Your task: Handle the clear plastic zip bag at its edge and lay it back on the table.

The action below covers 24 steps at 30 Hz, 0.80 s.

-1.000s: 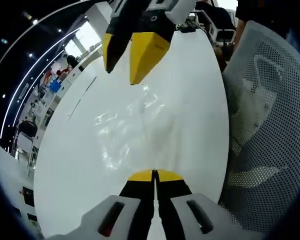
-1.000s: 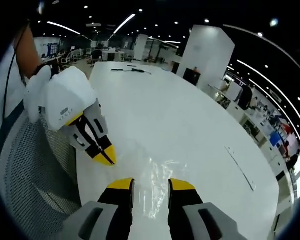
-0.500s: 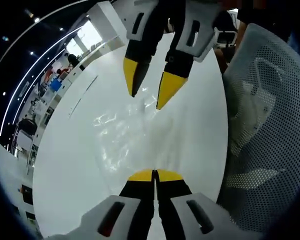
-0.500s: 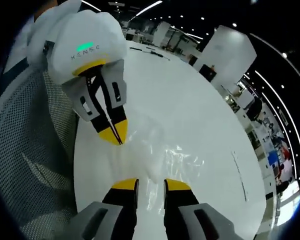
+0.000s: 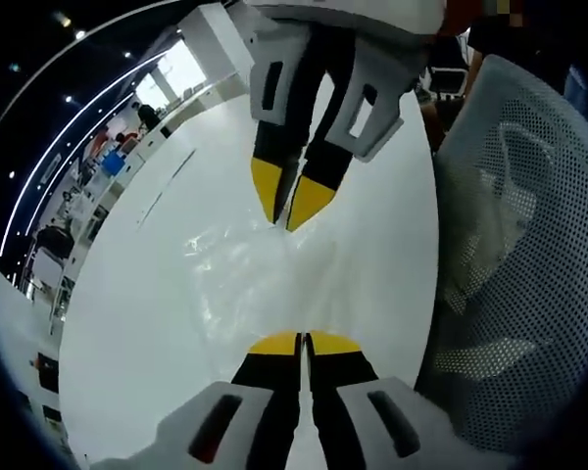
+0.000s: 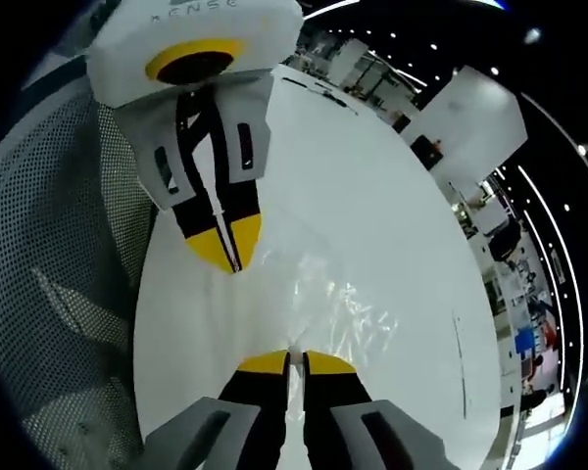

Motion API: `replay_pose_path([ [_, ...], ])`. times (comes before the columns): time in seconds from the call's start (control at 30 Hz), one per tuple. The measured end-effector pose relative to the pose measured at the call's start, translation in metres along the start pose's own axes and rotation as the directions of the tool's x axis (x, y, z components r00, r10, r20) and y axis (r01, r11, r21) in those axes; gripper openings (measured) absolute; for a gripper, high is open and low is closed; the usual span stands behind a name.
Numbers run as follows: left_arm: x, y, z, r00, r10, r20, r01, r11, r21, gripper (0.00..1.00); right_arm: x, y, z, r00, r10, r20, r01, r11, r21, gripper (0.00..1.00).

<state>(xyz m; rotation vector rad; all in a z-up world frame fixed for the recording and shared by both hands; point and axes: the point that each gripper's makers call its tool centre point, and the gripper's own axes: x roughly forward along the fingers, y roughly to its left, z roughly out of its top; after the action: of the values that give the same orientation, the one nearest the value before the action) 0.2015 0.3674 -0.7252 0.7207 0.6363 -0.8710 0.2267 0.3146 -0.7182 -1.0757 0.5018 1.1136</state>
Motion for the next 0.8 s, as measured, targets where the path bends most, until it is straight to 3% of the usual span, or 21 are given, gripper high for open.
replay_pose_path([
  [0.13,-0.016,0.014,0.006,0.999,0.035,0.041,-0.034,0.999,-0.040,0.03,0.000,0.002,-0.003,1.000,-0.002,-0.001,0.002,1.000,-0.001,0.01],
  [0.23,-0.026,0.028,0.007,0.996,0.083,0.042,-0.082,0.996,-0.026,0.04,0.000,0.003,-0.003,1.000,-0.002,0.001,0.002,1.000,-0.007,0.01],
  [0.43,-0.040,0.054,0.013,0.988,0.137,0.069,-0.131,0.988,-0.081,0.05,0.001,0.001,-0.002,1.000,-0.006,0.004,0.006,1.000,-0.010,0.01],
  [0.6,-0.037,0.070,0.009,0.985,0.165,0.045,-0.161,0.984,-0.076,0.07,0.002,0.000,-0.002,1.000,-0.007,0.002,0.007,1.000,-0.018,0.01],
  [0.8,-0.025,0.089,-0.001,0.988,0.155,0.008,-0.152,0.976,-0.153,0.09,0.000,0.001,0.000,1.000,-0.012,-0.003,0.012,0.999,-0.050,0.01],
])
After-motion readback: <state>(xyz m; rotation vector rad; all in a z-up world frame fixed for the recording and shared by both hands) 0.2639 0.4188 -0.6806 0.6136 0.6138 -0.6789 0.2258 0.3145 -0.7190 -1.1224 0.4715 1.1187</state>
